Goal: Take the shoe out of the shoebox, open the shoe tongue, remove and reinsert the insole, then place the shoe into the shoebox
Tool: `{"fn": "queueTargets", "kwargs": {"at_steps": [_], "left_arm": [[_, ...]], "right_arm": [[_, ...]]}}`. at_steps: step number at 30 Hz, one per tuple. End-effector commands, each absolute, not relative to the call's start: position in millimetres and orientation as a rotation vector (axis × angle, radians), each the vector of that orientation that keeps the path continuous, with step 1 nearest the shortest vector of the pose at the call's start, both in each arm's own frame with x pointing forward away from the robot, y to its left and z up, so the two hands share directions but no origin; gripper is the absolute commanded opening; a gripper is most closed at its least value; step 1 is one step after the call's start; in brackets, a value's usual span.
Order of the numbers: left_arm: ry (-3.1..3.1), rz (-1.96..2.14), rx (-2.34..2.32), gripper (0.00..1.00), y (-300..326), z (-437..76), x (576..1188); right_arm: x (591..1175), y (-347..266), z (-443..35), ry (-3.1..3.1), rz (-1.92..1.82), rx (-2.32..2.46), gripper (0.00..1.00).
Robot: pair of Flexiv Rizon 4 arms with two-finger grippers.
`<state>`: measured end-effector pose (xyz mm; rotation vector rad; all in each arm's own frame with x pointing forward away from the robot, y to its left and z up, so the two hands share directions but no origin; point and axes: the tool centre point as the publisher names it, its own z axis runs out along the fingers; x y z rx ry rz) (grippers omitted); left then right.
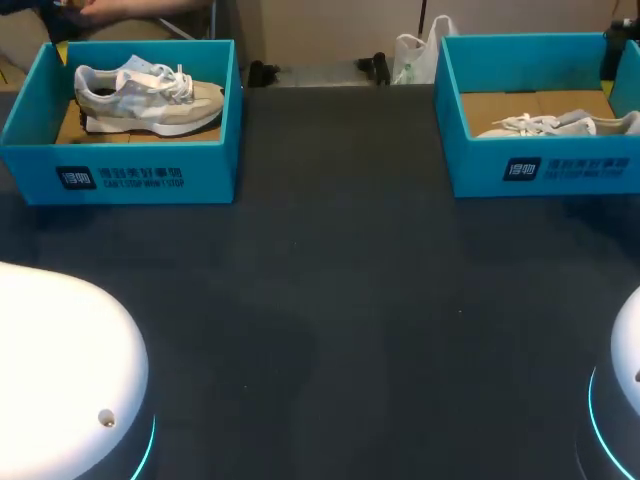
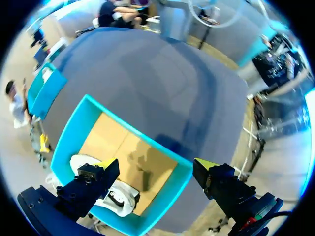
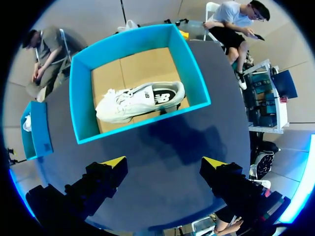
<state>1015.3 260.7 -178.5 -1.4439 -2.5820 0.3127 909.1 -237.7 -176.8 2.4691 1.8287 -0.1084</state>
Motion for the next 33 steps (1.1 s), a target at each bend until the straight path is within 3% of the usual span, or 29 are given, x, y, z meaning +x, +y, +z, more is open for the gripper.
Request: {"fn": "queueTargets", "kwargs": {"at_steps": [1, 11, 21, 33], "left_arm": [[-2.450, 0.207, -1.493, 1.00, 261, -179, 1025], [-2.509, 0.128, -1.824, 1.00, 287, -211, 1102], [-2.509, 0.128, -1.824, 1.00, 287, -211, 1102], [-2.333, 0.020, -2.150, 1.00, 278, -263, 1148]], "right_arm": [[908, -238, -177, 1.826, -0.108, 2.468, 1.00], [908, -238, -177, 1.826, -0.108, 2.468, 1.00], [908, -238, -177, 1.826, -0.108, 2.468, 1.00], [908, -238, -177, 1.826, -0.108, 2.468, 1.00]]}}
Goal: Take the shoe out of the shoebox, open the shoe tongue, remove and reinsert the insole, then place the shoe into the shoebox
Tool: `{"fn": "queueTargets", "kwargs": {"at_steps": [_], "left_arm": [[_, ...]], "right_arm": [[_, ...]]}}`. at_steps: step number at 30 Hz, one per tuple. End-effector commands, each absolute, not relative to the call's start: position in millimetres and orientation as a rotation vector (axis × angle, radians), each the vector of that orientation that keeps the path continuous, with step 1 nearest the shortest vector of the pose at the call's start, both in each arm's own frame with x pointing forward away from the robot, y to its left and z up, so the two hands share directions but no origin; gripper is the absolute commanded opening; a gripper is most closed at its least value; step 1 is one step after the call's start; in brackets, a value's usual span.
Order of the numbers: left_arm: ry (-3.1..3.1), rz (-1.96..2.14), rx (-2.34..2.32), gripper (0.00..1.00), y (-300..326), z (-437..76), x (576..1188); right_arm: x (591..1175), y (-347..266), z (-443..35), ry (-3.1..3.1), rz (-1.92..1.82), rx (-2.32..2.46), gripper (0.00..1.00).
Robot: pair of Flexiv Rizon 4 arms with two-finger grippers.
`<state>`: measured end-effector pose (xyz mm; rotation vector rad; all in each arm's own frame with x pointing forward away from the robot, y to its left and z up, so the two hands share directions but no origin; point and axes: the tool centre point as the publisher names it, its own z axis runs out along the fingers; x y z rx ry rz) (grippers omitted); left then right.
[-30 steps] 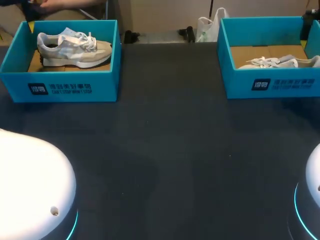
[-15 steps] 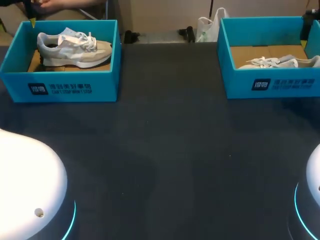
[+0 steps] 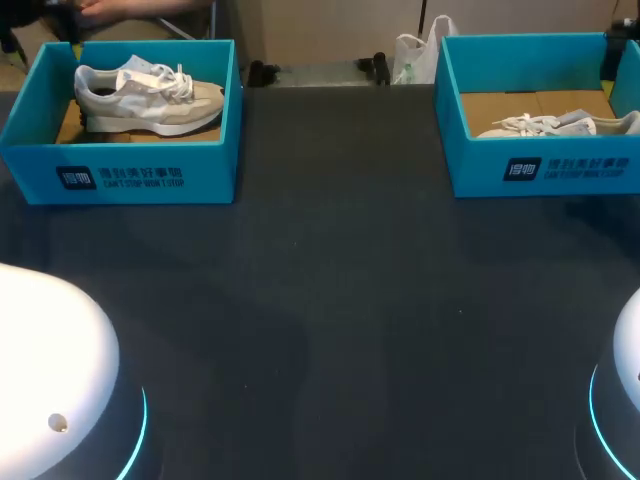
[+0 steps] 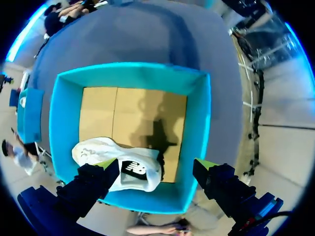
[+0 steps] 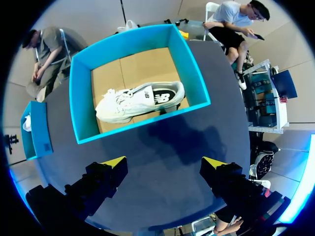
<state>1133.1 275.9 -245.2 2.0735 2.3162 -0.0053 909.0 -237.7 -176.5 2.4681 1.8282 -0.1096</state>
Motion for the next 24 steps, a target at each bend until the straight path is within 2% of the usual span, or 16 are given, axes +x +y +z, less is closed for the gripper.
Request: {"fn": "queueTargets", "kwargs": {"at_steps": [1, 12, 24], "left_arm": [[2.252, -0.018, 2.153, 1.00, 280, -266, 1155], [2.241, -0.056, 2.205, 1.00, 283, -264, 1163], [2.215, -0.060, 2.256, 1.00, 273, -305, 1206]], "right_arm": [[908, -238, -177, 1.826, -0.108, 2.468, 1.00], [908, -238, -177, 1.826, -0.108, 2.468, 1.00], [908, -238, -177, 1.826, -0.108, 2.468, 1.00]]}}
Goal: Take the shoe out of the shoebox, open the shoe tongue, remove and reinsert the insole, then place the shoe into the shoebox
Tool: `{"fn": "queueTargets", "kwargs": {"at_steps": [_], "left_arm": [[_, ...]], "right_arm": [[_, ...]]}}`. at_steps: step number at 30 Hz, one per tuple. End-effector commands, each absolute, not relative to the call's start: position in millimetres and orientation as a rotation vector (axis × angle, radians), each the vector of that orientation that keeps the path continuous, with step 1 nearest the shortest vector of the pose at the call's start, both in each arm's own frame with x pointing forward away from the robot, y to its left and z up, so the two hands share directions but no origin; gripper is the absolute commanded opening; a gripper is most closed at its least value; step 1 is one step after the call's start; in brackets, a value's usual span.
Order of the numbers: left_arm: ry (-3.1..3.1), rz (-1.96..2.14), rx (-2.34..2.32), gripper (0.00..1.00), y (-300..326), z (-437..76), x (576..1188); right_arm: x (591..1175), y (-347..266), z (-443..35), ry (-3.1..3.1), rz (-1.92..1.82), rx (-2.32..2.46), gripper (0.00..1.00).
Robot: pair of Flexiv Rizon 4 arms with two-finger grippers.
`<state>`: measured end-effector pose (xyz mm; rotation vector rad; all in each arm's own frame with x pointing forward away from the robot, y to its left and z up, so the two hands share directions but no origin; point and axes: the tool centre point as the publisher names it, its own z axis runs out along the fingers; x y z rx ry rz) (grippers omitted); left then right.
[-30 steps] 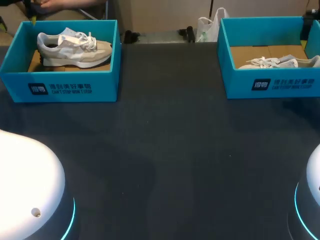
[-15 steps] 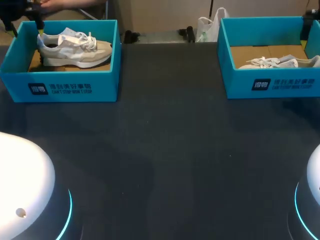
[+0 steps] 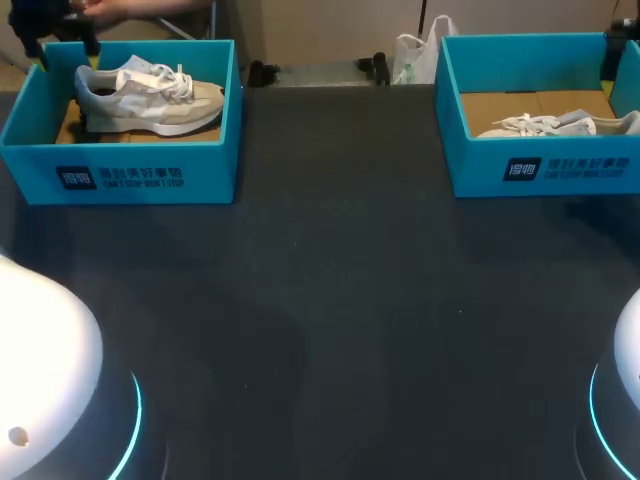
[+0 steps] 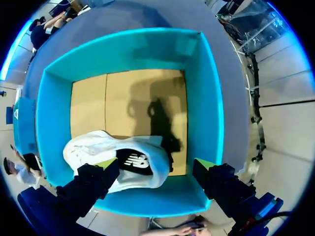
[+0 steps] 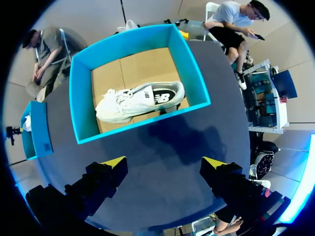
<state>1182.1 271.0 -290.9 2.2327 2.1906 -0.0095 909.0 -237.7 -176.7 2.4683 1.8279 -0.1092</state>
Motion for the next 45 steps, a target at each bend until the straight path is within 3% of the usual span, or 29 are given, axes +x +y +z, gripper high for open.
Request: {"fn": "queueTargets", "kwargs": {"at_steps": [1, 16, 18, 28, 34, 45], "left_arm": [[2.223, -0.039, 2.252, 1.00, 274, -308, 1208], [2.257, -0.004, 2.249, 1.00, 276, -335, 1220], [2.256, -0.004, 2.254, 0.95, 278, -337, 1218], [2.278, 0.015, 2.264, 1.00, 282, -357, 1215], [2.282, 0.007, 2.257, 0.89, 285, -366, 1215], [2.306, -0.034, 2.239, 0.87, 288, -381, 1221]], "right_arm": [[908, -238, -177, 1.826, -0.108, 2.468, 1.00], [908, -238, -177, 1.826, -0.108, 2.468, 1.00], [908, -238, -177, 1.826, -0.108, 2.468, 1.00], [908, -238, -177, 1.826, -0.108, 2.468, 1.00], [908, -238, -177, 1.826, -0.108, 2.468, 1.00], [908, -238, -177, 1.826, -0.108, 2.468, 1.00]]}}
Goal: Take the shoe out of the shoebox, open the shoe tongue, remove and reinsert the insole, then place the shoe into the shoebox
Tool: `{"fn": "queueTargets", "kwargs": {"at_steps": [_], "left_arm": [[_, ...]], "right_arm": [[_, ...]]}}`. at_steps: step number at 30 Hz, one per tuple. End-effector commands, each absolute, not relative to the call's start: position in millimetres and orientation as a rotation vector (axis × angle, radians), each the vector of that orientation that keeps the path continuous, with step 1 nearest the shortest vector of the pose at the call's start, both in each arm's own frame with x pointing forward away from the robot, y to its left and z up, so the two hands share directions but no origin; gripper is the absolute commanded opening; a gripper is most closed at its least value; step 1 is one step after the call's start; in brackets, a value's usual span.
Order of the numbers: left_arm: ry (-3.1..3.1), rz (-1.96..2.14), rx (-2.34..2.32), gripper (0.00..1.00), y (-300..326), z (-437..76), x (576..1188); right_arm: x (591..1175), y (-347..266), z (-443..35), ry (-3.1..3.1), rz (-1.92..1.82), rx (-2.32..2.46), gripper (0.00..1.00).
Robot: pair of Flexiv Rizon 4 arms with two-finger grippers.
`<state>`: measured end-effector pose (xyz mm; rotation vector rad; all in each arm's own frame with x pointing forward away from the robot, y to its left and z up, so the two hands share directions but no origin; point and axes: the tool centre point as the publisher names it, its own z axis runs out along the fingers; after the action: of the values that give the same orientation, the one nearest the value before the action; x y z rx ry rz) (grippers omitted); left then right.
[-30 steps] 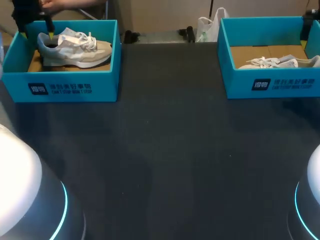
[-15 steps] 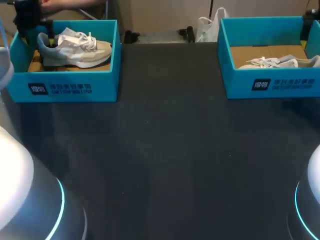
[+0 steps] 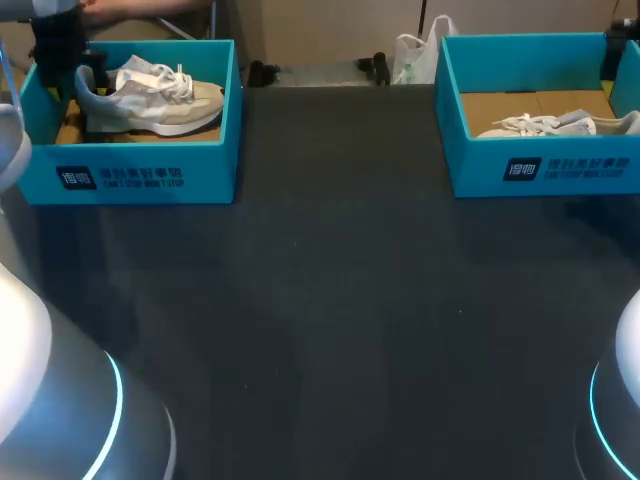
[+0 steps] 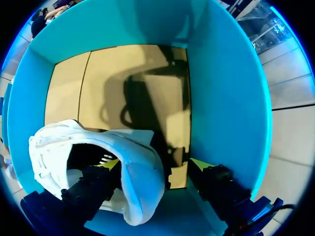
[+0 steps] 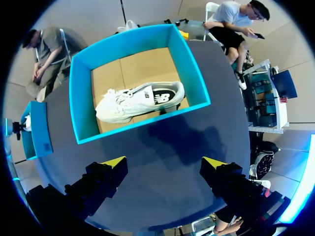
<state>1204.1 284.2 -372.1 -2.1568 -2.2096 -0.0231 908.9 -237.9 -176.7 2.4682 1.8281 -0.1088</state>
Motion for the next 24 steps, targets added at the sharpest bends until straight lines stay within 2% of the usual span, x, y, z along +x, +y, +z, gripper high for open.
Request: {"fn": "queueTargets", "kwargs": {"at_steps": [1, 3, 6, 8, 9, 14, 16, 17, 19, 24], "left_arm": [[-2.202, 0.046, -2.134, 0.87, 288, -383, 1222], [-2.204, 0.058, -2.134, 0.83, 289, -385, 1223], [-2.205, 0.063, -2.134, 0.82, 289, -388, 1223], [-2.205, 0.053, -2.127, 0.74, 289, -391, 1224], [-2.204, 0.057, -2.125, 0.64, 289, -392, 1224], [-2.201, 0.059, -2.118, 0.66, 291, -396, 1226], [-2.199, 0.059, -2.116, 0.62, 292, -397, 1227], [-2.199, 0.060, -2.114, 0.49, 292, -398, 1228], [-2.202, 0.064, -2.109, 0.00, 294, -398, 1229], [-2.203, 0.084, -2.114, 0.00, 299, -393, 1228]], "right_arm": [[908, -238, -177, 1.826, -0.108, 2.468, 1.00], [908, -238, -177, 1.826, -0.108, 2.468, 1.00], [908, -238, -177, 1.826, -0.108, 2.468, 1.00], [908, -238, -177, 1.826, -0.108, 2.468, 1.00], [908, -238, -177, 1.826, -0.108, 2.468, 1.00], [908, -238, -177, 1.826, -0.108, 2.468, 1.00], [908, -238, -177, 1.826, -0.108, 2.468, 1.00], [908, -238, -177, 1.826, -0.108, 2.468, 1.00], [908, -238, -177, 1.826, -0.108, 2.468, 1.00], [908, -238, -177, 1.826, -0.108, 2.468, 1.00]]}}
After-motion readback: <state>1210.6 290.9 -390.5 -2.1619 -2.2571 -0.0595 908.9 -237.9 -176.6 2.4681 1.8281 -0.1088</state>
